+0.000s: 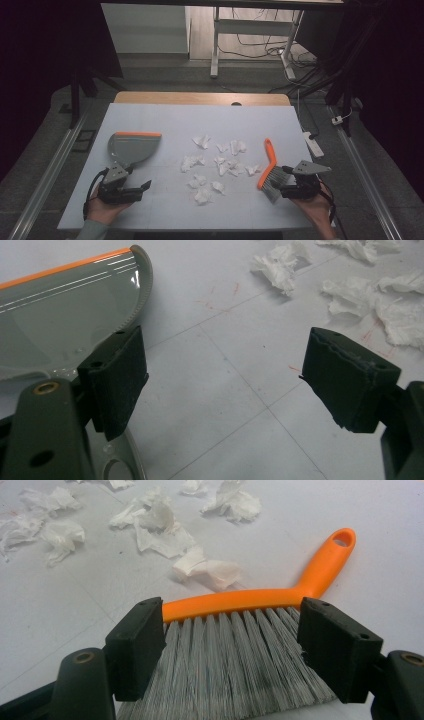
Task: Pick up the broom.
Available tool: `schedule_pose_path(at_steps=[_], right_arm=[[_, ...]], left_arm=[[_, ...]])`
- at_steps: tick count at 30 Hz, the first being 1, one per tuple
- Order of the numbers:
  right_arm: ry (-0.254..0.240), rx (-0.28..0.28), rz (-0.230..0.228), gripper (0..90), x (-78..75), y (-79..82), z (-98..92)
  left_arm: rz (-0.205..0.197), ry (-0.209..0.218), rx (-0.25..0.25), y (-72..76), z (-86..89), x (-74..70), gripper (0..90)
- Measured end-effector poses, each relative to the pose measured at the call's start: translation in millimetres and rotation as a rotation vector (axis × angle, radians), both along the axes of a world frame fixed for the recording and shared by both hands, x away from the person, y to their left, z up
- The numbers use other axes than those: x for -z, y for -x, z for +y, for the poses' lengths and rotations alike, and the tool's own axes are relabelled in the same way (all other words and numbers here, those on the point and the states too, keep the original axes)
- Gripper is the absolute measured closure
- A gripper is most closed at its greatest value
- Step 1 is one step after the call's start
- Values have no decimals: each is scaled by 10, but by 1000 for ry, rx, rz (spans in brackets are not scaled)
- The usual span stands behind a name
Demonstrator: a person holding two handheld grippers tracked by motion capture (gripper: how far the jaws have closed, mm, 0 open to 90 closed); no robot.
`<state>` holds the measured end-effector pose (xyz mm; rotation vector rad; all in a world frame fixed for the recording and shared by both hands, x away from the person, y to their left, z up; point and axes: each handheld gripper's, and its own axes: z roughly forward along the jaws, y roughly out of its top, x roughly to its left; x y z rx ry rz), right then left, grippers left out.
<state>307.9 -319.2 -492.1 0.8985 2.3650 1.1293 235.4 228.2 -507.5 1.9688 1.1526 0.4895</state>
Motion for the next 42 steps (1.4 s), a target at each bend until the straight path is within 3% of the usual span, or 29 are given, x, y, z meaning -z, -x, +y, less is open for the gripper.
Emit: schedule_pose_path(at_steps=[17, 30, 33, 38, 42], right_arm=[[15, 4, 5, 275, -4, 23, 16], [50, -5, -5, 268, 6, 58, 73], [76, -3, -14, 267, -4, 94, 109], [94, 27, -19, 275, -93, 108, 206], [135, 89, 27, 286, -185, -13, 274]], left_arm=[[-25, -25, 3, -11, -20, -11, 199], [-26, -33, 13, -30, -34, 1, 199], [-29, -34, 9, -23, -40, -4, 199], [-40, -53, 25, -53, -68, -25, 200], [-40, -50, 35, -68, -80, -23, 201]])
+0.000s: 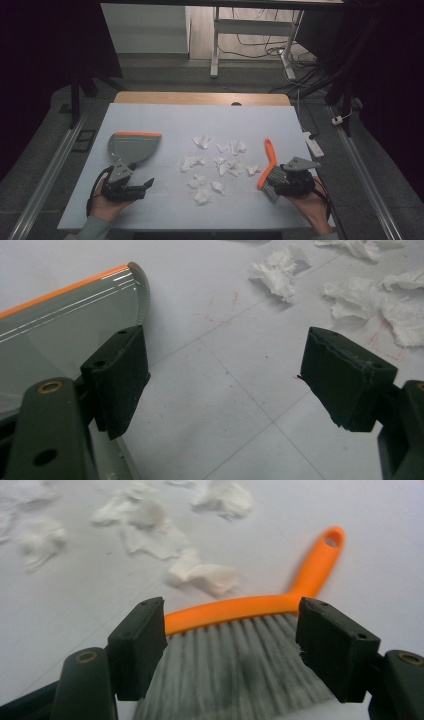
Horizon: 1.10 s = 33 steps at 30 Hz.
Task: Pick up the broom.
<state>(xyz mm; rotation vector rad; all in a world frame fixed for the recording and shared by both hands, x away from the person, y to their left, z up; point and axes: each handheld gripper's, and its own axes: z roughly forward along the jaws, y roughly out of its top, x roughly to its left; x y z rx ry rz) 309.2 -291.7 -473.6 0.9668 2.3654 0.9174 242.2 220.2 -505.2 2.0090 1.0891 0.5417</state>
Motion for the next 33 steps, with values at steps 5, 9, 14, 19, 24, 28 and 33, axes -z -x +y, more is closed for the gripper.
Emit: schedule_pose_path(at_steps=[5, 9, 14, 19, 24, 28, 33], right_arm=[[68, 128, 88, 288, -241, -230, 41], [62, 165, 123, 292, -354, -362, 30], [88, 198, 175, 302, -380, -524, 71], [114, 230, 267, 311, -332, -732, 162], [130, 261, 313, 313, -287, -858, 239], [139, 288, 345, 320, -248, -950, 280], [170, 322, 396, 338, -152, -1050, 284]], left_arm=[[0, -6, 6, 23, -40, 2, 203], [5, 1, -10, 41, -34, 7, 204], [7, -1, -30, 42, -28, 12, 204], [20, -6, -33, 43, -15, 43, 205], [21, -8, -28, 53, -21, 55, 205], [26, -9, -29, 49, -16, 63, 205], [28, -9, -28, 47, -14, 66, 205]])
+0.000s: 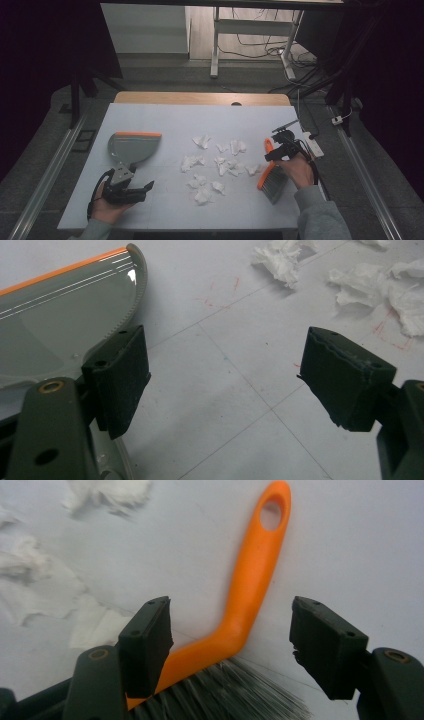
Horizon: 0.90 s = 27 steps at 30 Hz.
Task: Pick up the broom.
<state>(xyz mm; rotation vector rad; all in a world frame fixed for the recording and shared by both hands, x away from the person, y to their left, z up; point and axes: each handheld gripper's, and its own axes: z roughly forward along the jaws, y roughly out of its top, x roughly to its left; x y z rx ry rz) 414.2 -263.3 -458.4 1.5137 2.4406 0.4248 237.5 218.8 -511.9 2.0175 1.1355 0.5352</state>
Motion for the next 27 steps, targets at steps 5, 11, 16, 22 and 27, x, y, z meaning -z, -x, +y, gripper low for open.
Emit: schedule_pose_path(at_steps=[5, 11, 16, 22, 27], right_arm=[[1, 50, 45, 372, 77, -83, -43], [27, 104, 88, 414, 160, -162, -19], [45, 134, 126, 455, 214, -193, 4], [36, 166, 174, 546, 290, -212, 36], [48, 214, 165, 626, 290, -197, 49]], left_arm=[[-2, 4, -4, 2, 13, 0, 205], [-3, -1, -3, 6, 6, 2, 204], [-7, 4, 0, 11, 15, -3, 204], [-6, 3, 12, 22, -11, 8, 204], [-6, 2, 12, 27, -20, 8, 204]])
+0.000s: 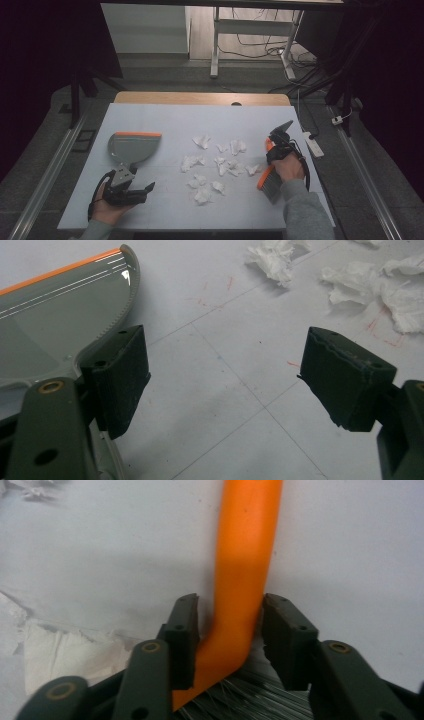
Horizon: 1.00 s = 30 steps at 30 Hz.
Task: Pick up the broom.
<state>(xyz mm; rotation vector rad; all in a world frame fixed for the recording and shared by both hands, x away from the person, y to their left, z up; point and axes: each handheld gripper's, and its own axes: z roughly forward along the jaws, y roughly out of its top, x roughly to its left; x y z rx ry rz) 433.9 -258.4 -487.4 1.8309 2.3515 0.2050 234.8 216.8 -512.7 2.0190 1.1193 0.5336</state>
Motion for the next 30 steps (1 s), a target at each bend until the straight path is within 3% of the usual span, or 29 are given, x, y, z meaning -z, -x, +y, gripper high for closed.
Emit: schedule_pose_path(at_steps=[5, 11, 15, 16, 17, 20, 30], right_arm=[[7, 44, -36, 705, 12, 39, 15], [-14, 36, -51, 711, 10, 60, -19], [-94, 6, -62, 712, -11, 86, -131], [-94, 6, -62, 712, -11, 86, -131], [-129, -14, -66, 713, -41, 106, -178], [-161, -18, -76, 713, -81, 129, -217], [-311, -89, -135, 713, -343, 256, -499]], left_arm=[[-1, 0, -4, 7, 12, -6, 204], [-1, 1, -6, 10, 16, -4, 203], [-1, 4, -11, 0, 23, 0, 204], [0, 6, -13, -2, 23, 1, 204], [1, 6, -15, -5, 26, 2, 204], [2, 7, -19, -8, 32, 3, 204], [2, 6, -18, -13, 29, 8, 203]])
